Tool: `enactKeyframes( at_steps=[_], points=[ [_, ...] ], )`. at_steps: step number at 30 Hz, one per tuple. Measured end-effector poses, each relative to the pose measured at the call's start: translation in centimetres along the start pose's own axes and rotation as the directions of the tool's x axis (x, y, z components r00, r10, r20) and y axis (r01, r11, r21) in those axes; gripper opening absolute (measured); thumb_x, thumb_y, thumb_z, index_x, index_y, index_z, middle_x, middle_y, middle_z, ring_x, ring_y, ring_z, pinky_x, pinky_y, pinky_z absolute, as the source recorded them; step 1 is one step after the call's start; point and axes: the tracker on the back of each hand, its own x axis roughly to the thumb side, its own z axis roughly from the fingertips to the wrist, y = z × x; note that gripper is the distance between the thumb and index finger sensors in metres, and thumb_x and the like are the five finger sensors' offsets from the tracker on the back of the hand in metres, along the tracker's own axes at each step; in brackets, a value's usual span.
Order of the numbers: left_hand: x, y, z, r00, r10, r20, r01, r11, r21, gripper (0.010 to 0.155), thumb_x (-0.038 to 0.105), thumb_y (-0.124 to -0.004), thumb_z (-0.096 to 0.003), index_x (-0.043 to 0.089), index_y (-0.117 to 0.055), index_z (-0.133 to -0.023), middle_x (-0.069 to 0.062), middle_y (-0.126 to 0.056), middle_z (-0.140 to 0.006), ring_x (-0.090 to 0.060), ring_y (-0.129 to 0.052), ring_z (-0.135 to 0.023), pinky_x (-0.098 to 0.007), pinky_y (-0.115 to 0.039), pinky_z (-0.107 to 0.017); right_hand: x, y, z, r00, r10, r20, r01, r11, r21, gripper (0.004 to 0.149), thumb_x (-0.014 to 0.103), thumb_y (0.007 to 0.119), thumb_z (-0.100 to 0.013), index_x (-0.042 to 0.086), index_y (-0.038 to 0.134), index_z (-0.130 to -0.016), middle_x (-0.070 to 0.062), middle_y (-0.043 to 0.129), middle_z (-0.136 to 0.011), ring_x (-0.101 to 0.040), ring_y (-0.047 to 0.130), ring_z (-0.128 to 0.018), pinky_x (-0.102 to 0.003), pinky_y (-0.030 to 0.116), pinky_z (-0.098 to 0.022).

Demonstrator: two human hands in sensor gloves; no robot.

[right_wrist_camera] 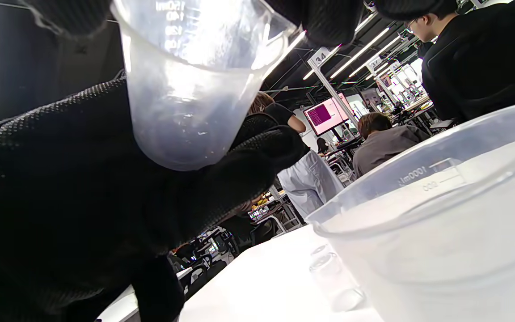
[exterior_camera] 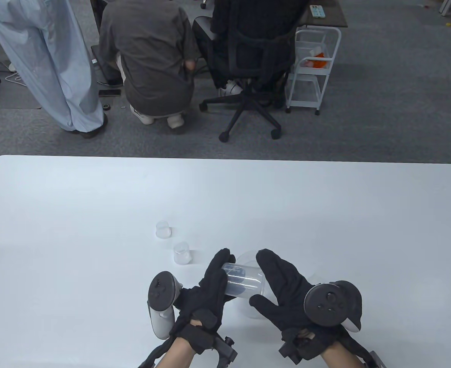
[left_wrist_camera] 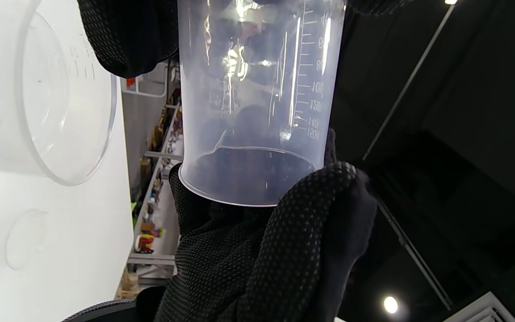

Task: Nest plastic beakers

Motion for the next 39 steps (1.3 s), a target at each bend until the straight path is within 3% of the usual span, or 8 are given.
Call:
enactKeyframes(
  at_steps=[10, 18, 23, 32, 39],
  points=[
    [0.0, 0.3, 0.2, 0.976, -0.209, 0.063, 0.204, 0.976, 0.073, 0.071, 0.051, -0.055, -0.0505, 0.011, -0.040, -0.107, -0.026, -0.044, -0.109, -0.051, -0.069, -0.094, -0.050, -0.074, -0.061, 0.0, 0.0, -0.1, 1.000, -0.023, 0.001, 0.023, 0.998, -0.053, 0.075, 0.053, 0.070, -0.050, 0.011, 0.039, -0.104, -0.022, 0.054, -0.108, -0.046, 0.069, -0.090, -0.063, 0.057, -0.064],
    [-0.2, 1.1, 1.0, 0.852, -0.512, 0.108, 0.488, 0.852, 0.189, 0.067, 0.051, -0.060, -0.0500, 0.015, -0.050, -0.106, -0.022, -0.044, -0.110, -0.051, -0.065, -0.097, -0.056, -0.068, -0.064, -0.6, -0.3, -0.6, 0.996, 0.071, -0.053, -0.075, 0.994, -0.077, 0.074, 0.053, 0.072, -0.049, 0.014, 0.043, -0.105, -0.020, 0.055, -0.109, -0.045, 0.069, -0.090, -0.063, 0.056, -0.065],
    [-0.8, 1.8, 1.5, 0.764, -0.636, 0.108, 0.602, 0.763, 0.235, 0.066, 0.053, -0.061, -0.0492, 0.018, -0.054, -0.105, -0.018, -0.047, -0.111, -0.051, -0.061, -0.099, -0.059, -0.063, -0.065, -1.4, -0.2, -1.0, 0.964, 0.245, -0.103, -0.250, 0.968, -0.029, 0.073, 0.053, 0.072, -0.049, 0.015, 0.043, -0.105, -0.020, 0.054, -0.109, -0.046, 0.067, -0.091, -0.063, 0.055, -0.066],
    [-1.6, 1.8, 1.8, 0.681, -0.727, 0.090, 0.697, 0.680, 0.227, 0.069, 0.054, -0.061, -0.0485, 0.016, -0.052, -0.105, -0.017, -0.045, -0.112, -0.051, -0.057, -0.101, -0.064, -0.056, -0.067, -2.1, 1.5, -1.7, 0.887, 0.431, -0.166, -0.411, 0.900, 0.144, 0.072, 0.052, 0.072, -0.049, 0.014, 0.045, -0.105, -0.021, 0.051, -0.110, -0.047, 0.063, -0.092, -0.065, 0.051, -0.066],
    [-2.0, 1.7, 1.9, 0.666, -0.741, 0.091, 0.716, 0.669, 0.199, 0.069, 0.054, -0.061, -0.0483, 0.016, -0.052, -0.105, -0.017, -0.044, -0.112, -0.051, -0.056, -0.102, -0.065, -0.054, -0.068, -2.2, 2.6, -2.0, 0.854, 0.497, -0.152, -0.467, 0.862, 0.195, 0.072, 0.052, 0.073, -0.049, 0.016, 0.046, -0.105, -0.021, 0.050, -0.110, -0.047, 0.061, -0.093, -0.065, 0.050, -0.067]
  ],
)
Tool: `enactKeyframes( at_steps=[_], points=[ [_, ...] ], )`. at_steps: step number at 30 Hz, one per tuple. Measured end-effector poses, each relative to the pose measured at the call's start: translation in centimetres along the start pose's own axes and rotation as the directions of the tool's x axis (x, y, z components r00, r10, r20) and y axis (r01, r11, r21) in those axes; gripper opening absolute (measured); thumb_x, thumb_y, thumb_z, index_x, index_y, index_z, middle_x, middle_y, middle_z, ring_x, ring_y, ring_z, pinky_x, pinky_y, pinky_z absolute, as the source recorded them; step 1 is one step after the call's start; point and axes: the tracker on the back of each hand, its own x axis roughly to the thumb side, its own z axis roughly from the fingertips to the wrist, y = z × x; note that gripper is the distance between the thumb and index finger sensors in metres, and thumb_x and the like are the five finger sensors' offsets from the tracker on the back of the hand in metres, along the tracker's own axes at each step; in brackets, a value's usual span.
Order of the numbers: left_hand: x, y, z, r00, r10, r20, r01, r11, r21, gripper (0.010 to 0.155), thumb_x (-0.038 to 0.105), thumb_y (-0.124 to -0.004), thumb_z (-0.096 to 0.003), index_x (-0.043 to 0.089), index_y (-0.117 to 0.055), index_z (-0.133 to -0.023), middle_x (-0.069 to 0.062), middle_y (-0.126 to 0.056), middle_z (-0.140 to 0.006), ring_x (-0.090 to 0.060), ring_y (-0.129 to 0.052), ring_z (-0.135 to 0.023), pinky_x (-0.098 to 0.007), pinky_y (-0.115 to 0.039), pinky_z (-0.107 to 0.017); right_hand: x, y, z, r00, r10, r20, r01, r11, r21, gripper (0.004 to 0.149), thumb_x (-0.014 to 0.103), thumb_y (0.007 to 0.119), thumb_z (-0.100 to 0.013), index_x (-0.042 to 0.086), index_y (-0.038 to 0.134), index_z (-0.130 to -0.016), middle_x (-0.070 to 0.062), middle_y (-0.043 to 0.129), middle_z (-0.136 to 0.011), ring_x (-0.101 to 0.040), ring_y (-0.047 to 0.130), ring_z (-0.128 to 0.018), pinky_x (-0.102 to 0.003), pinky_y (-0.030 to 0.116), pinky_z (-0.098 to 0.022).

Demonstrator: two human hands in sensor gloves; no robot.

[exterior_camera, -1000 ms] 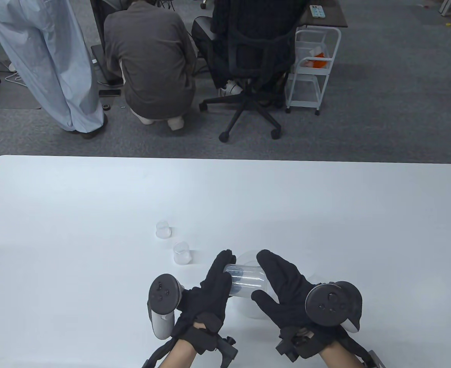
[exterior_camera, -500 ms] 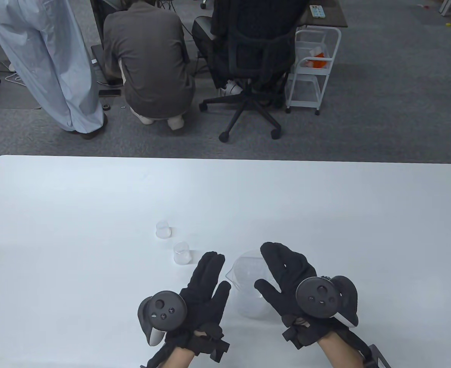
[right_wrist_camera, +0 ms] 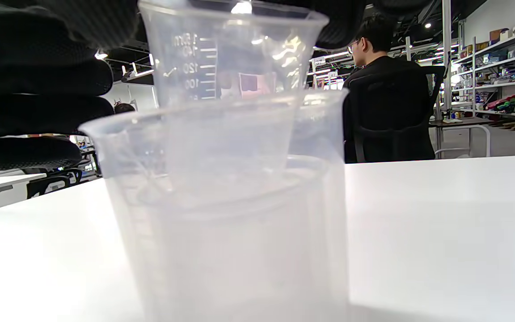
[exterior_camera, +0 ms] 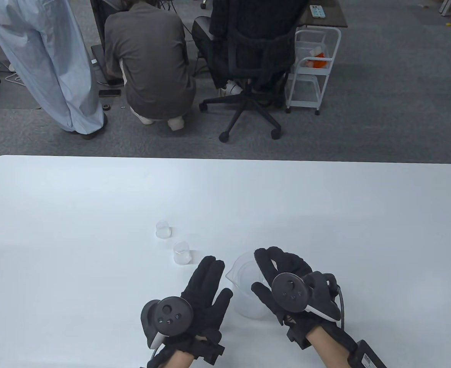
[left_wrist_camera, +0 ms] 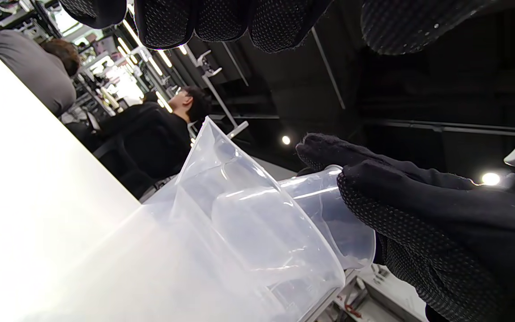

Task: Nest plastic beakers

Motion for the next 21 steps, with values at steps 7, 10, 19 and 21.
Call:
enactKeyframes(
  at_steps=[7, 10, 19, 21],
  points=[
    [-0.1, 0.2, 0.0, 1.000, 0.013, -0.003, -0.013, 1.000, 0.001, 0.069, 0.054, -0.061, -0.0482, 0.016, -0.053, -0.105, -0.018, -0.043, -0.112, -0.051, -0.055, -0.102, -0.065, -0.054, -0.068, -0.7, 0.1, 0.1, 0.999, -0.052, -0.004, 0.052, 0.999, 0.001, 0.074, 0.055, 0.071, -0.048, 0.015, 0.046, -0.105, -0.023, 0.047, -0.111, -0.048, 0.060, -0.094, -0.064, 0.050, -0.067],
    [-0.2, 0.2, 0.0, 1.000, 0.015, -0.009, -0.015, 1.000, -0.008, 0.069, 0.054, -0.061, -0.0483, 0.016, -0.052, -0.105, -0.018, -0.043, -0.112, -0.052, -0.054, -0.102, -0.065, -0.053, -0.068, -1.6, -0.6, 0.5, 0.998, -0.067, -0.023, 0.066, 0.997, -0.039, 0.074, 0.055, 0.071, -0.048, 0.016, 0.046, -0.105, -0.023, 0.047, -0.112, -0.049, 0.060, -0.095, -0.064, 0.051, -0.067],
    [-0.3, 0.3, 0.0, 0.999, 0.030, -0.016, -0.030, 1.000, -0.007, 0.070, 0.055, -0.061, -0.0482, 0.016, -0.052, -0.105, -0.019, -0.043, -0.112, -0.053, -0.053, -0.102, -0.067, -0.052, -0.067, -6.1, -1.5, 2.1, 0.988, -0.040, -0.152, 0.028, 0.996, -0.081, 0.073, 0.055, 0.070, -0.048, 0.016, 0.045, -0.105, -0.023, 0.045, -0.114, -0.052, 0.054, -0.099, -0.065, 0.049, -0.068],
    [-0.3, 0.4, 0.1, 0.999, 0.035, -0.016, -0.035, 0.999, -0.006, 0.070, 0.055, -0.061, -0.0482, 0.015, -0.052, -0.105, -0.020, -0.042, -0.111, -0.054, -0.053, -0.102, -0.067, -0.052, -0.067, -7.0, -1.3, 2.5, 0.984, -0.022, -0.179, 0.010, 0.998, -0.068, 0.073, 0.055, 0.070, -0.049, 0.016, 0.045, -0.105, -0.023, 0.044, -0.114, -0.052, 0.054, -0.099, -0.065, 0.049, -0.068]
  ],
)
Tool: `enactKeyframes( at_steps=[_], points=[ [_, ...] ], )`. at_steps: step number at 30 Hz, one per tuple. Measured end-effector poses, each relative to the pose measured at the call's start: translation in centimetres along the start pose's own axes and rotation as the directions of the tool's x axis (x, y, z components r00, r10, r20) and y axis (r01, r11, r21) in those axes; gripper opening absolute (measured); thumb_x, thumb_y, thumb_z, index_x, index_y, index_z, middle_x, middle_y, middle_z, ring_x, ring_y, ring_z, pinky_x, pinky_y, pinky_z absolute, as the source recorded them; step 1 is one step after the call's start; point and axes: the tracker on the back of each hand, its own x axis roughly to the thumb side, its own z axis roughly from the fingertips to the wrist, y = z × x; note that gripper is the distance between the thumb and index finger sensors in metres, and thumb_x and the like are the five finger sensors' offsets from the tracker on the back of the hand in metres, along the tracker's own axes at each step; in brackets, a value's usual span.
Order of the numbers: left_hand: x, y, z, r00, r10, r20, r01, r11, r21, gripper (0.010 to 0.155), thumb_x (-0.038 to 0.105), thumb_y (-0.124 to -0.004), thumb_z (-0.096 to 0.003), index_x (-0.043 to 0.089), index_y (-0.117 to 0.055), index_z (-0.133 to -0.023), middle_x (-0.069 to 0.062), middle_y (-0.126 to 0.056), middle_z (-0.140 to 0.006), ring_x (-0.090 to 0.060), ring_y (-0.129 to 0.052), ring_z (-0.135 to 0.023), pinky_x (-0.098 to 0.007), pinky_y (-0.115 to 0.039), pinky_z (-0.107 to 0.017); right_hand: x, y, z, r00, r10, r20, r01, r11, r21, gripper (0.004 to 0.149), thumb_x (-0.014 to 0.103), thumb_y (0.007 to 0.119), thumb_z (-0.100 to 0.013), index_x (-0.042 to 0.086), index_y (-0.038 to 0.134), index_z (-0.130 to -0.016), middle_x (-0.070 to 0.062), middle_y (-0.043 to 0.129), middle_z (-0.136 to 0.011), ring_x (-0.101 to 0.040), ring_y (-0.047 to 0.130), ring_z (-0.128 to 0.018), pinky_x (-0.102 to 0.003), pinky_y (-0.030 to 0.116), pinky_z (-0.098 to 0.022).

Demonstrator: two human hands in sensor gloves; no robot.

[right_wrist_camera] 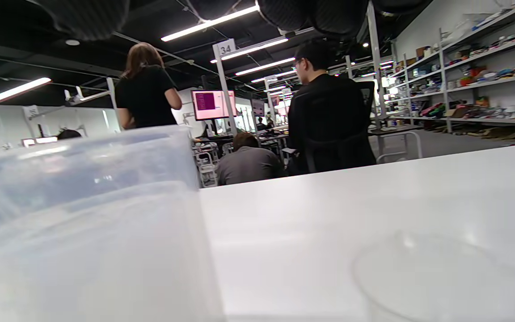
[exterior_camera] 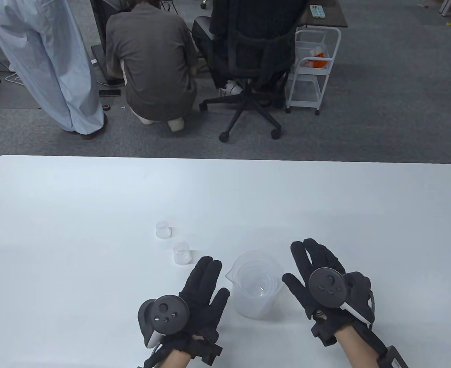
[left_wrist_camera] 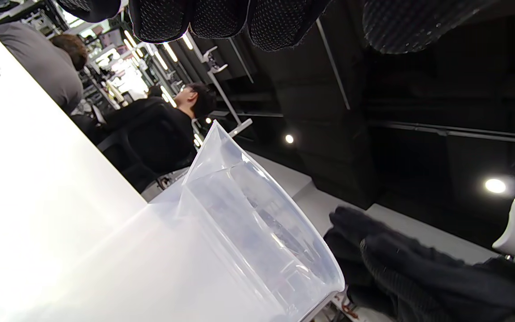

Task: Nest plastic beakers

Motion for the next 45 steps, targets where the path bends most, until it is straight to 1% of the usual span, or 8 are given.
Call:
enactKeyframes(
  at_steps=[4, 11, 22, 25, 28, 31, 40, 45],
  points=[
    [0.0, 0.1, 0.0, 1.000, 0.008, 0.000, -0.008, 1.000, 0.004, 0.070, 0.055, -0.061, -0.0481, 0.015, -0.051, -0.105, -0.020, -0.042, -0.112, -0.054, -0.053, -0.102, -0.067, -0.052, -0.067, -1.5, 1.0, 0.2, 0.999, 0.023, -0.044, -0.022, 0.999, 0.032, 0.073, 0.055, 0.070, -0.049, 0.015, 0.045, -0.105, -0.024, 0.044, -0.114, -0.052, 0.054, -0.099, -0.065, 0.049, -0.068],
    [-0.2, 0.2, 0.1, 1.000, 0.026, -0.002, -0.026, 1.000, 0.014, 0.070, 0.055, -0.061, -0.0481, 0.015, -0.051, -0.105, -0.020, -0.042, -0.112, -0.054, -0.053, -0.102, -0.067, -0.052, -0.067, -3.3, 4.3, 0.6, 0.993, 0.073, -0.091, -0.062, 0.991, 0.117, 0.073, 0.054, 0.070, -0.049, 0.015, 0.045, -0.105, -0.025, 0.044, -0.113, -0.053, 0.054, -0.098, -0.065, 0.050, -0.067],
    [-0.2, 0.2, 0.1, 0.999, 0.038, -0.003, -0.038, 0.999, 0.017, 0.071, 0.055, -0.061, -0.0482, 0.015, -0.051, -0.105, -0.020, -0.042, -0.112, -0.053, -0.053, -0.102, -0.067, -0.052, -0.068, -4.5, 7.7, 1.4, 0.990, 0.078, -0.120, -0.055, 0.981, 0.186, 0.072, 0.053, 0.070, -0.049, 0.015, 0.046, -0.104, -0.026, 0.044, -0.113, -0.053, 0.056, -0.097, -0.065, 0.051, -0.066],
    [-0.3, 0.1, 0.1, 0.999, 0.040, -0.008, -0.039, 0.999, 0.016, 0.071, 0.055, -0.061, -0.0482, 0.015, -0.051, -0.105, -0.020, -0.042, -0.112, -0.054, -0.052, -0.102, -0.067, -0.052, -0.068, -4.5, 8.5, 1.5, 0.987, 0.116, -0.113, -0.090, 0.972, 0.216, 0.070, 0.051, 0.070, -0.049, 0.015, 0.046, -0.104, -0.025, 0.042, -0.113, -0.052, 0.056, -0.096, -0.064, 0.052, -0.066],
    [-0.3, 0.1, 0.1, 0.999, 0.042, -0.011, -0.042, 0.999, 0.016, 0.071, 0.055, -0.061, -0.0482, 0.015, -0.051, -0.105, -0.019, -0.042, -0.112, -0.054, -0.052, -0.102, -0.067, -0.052, -0.068, -4.3, 8.8, 1.4, 0.980, 0.174, -0.100, -0.151, 0.968, 0.202, 0.066, 0.046, 0.068, -0.050, 0.016, 0.044, -0.104, -0.025, 0.041, -0.113, -0.049, 0.059, -0.095, -0.062, 0.054, -0.065],
    [-0.4, 0.0, 0.1, 0.999, 0.045, -0.017, -0.045, 0.999, 0.013, 0.071, 0.055, -0.061, -0.0482, 0.015, -0.051, -0.105, -0.020, -0.042, -0.112, -0.054, -0.052, -0.102, -0.067, -0.052, -0.068, -4.2, 9.0, 1.4, 0.979, 0.180, -0.094, -0.159, 0.967, 0.197, 0.062, 0.040, 0.068, -0.051, 0.018, 0.044, -0.104, -0.024, 0.042, -0.112, -0.045, 0.062, -0.091, -0.060, 0.056, -0.065],
    [-0.3, -0.4, 0.2, 0.999, 0.035, -0.014, -0.035, 0.999, -0.006, 0.071, 0.055, -0.061, -0.0482, 0.015, -0.051, -0.105, -0.020, -0.042, -0.112, -0.054, -0.052, -0.102, -0.067, -0.051, -0.068, -4.3, 8.9, 1.3, 0.984, 0.139, -0.107, -0.122, 0.981, 0.152, 0.060, 0.041, 0.070, -0.050, 0.018, 0.050, -0.103, -0.024, 0.049, -0.110, -0.044, 0.068, -0.087, -0.059, 0.058, -0.064],
    [-0.3, -0.5, 0.2, 0.999, 0.036, -0.009, -0.036, 0.999, -0.017, 0.071, 0.055, -0.061, -0.0482, 0.015, -0.051, -0.105, -0.020, -0.041, -0.112, -0.054, -0.052, -0.102, -0.067, -0.051, -0.068, -4.3, 7.8, 1.2, 0.987, 0.115, -0.115, -0.101, 0.987, 0.124, 0.060, 0.041, 0.069, -0.050, 0.018, 0.051, -0.103, -0.024, 0.050, -0.110, -0.044, 0.069, -0.086, -0.059, 0.059, -0.063]
  ],
)
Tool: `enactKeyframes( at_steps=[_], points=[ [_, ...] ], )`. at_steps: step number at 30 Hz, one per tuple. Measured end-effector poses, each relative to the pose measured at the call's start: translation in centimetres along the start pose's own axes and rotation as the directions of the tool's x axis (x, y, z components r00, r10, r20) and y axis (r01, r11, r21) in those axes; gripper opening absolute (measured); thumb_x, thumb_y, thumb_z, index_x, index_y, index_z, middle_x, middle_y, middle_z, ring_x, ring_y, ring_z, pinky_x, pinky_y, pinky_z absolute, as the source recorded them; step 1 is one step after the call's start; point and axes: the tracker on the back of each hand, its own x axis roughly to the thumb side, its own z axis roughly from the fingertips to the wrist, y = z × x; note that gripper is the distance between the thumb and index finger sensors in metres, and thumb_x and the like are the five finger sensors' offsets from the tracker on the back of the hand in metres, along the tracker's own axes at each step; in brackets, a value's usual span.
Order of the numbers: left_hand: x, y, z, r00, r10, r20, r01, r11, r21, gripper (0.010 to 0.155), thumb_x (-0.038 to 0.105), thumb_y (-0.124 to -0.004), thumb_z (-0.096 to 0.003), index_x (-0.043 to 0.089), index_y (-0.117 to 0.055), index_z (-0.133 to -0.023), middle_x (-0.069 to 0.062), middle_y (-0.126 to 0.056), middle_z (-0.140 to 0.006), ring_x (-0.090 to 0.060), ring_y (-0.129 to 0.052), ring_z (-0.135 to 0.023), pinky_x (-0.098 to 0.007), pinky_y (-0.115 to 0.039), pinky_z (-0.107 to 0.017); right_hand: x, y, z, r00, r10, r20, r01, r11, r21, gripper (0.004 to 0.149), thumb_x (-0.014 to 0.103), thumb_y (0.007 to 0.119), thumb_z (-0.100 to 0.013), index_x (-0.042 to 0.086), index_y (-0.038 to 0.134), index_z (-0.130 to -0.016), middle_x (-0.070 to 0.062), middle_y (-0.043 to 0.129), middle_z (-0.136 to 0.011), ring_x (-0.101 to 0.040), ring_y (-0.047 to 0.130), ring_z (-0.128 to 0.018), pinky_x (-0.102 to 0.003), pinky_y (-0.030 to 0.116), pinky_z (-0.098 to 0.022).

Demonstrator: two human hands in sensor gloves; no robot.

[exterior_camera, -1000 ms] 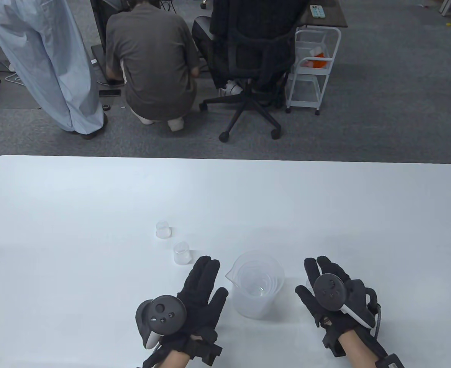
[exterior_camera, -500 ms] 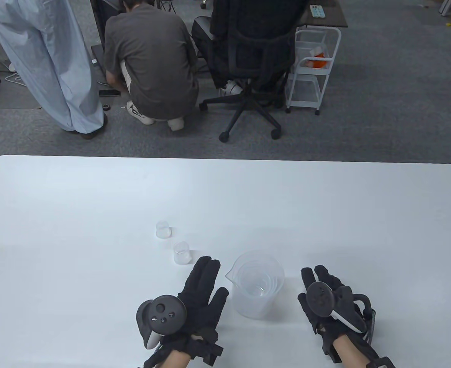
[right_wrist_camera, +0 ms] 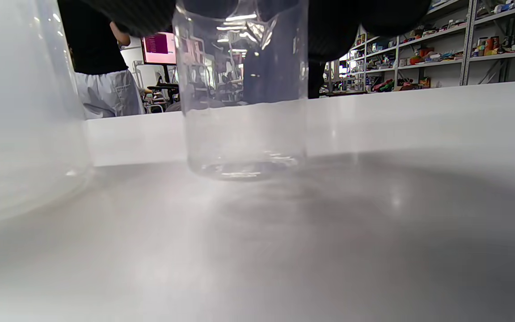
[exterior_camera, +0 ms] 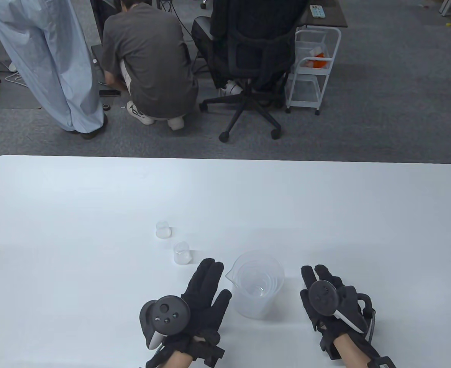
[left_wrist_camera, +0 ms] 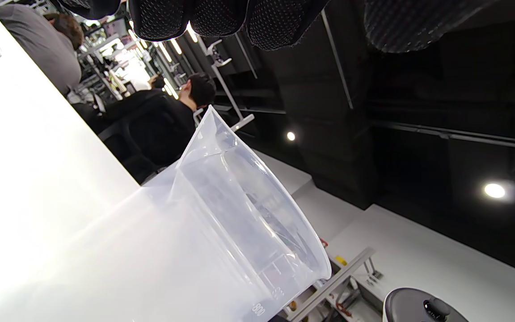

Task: Nest plastic beakers

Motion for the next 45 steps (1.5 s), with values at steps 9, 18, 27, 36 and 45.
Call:
enactKeyframes(
  at_steps=[9, 18, 27, 36, 45],
  points=[
    [0.0, -0.3, 0.0, 1.000, -0.001, 0.005, 0.001, 1.000, -0.018, 0.071, 0.055, -0.061, -0.0482, 0.015, -0.051, -0.105, -0.020, -0.042, -0.112, -0.054, -0.052, -0.102, -0.067, -0.051, -0.068, 1.6, -5.4, 0.1, 0.999, 0.015, 0.042, -0.010, 0.994, -0.112, 0.060, 0.041, 0.069, -0.051, 0.018, 0.051, -0.103, -0.023, 0.049, -0.111, -0.044, 0.068, -0.088, -0.059, 0.059, -0.065],
    [0.1, -0.4, 0.0, 1.000, -0.001, 0.008, 0.001, 1.000, -0.021, 0.071, 0.055, -0.061, -0.0483, 0.015, -0.051, -0.105, -0.020, -0.041, -0.112, -0.054, -0.052, -0.102, -0.067, -0.051, -0.068, 5.1, -11.3, -0.1, 0.990, 0.010, 0.138, 0.024, 0.970, -0.244, 0.060, 0.041, 0.069, -0.051, 0.019, 0.051, -0.103, -0.022, 0.049, -0.112, -0.043, 0.067, -0.089, -0.058, 0.058, -0.066],
    [0.1, -0.4, 0.0, 1.000, -0.002, 0.008, 0.002, 1.000, -0.025, 0.071, 0.055, -0.061, -0.0483, 0.015, -0.051, -0.105, -0.020, -0.041, -0.112, -0.054, -0.052, -0.102, -0.067, -0.051, -0.068, 9.6, -11.6, -0.3, 0.966, -0.023, 0.258, 0.084, 0.970, -0.230, 0.059, 0.041, 0.069, -0.051, 0.018, 0.051, -0.103, -0.021, 0.049, -0.112, -0.043, 0.067, -0.090, -0.058, 0.058, -0.066],
    [0.1, -0.4, 0.0, 1.000, 0.001, 0.009, -0.001, 1.000, -0.023, 0.071, 0.055, -0.061, -0.0482, 0.015, -0.051, -0.105, -0.020, -0.041, -0.112, -0.054, -0.051, -0.102, -0.067, -0.051, -0.068, 12.9, -8.8, -1.0, 0.948, -0.003, 0.318, 0.053, 0.988, -0.148, 0.060, 0.040, 0.068, -0.051, 0.018, 0.050, -0.103, -0.021, 0.049, -0.112, -0.044, 0.066, -0.090, -0.059, 0.058, -0.066],
    [0.0, -0.3, -0.1, 1.000, -0.001, 0.008, 0.001, 1.000, -0.024, 0.071, 0.055, -0.061, -0.0482, 0.015, -0.051, -0.105, -0.020, -0.041, -0.112, -0.054, -0.051, -0.102, -0.067, -0.050, -0.068, 13.7, -6.5, -1.2, 0.943, 0.023, 0.332, 0.012, 0.995, -0.104, 0.060, 0.040, 0.068, -0.051, 0.017, 0.050, -0.103, -0.020, 0.049, -0.112, -0.043, 0.065, -0.092, -0.059, 0.056, -0.066]
  ],
)
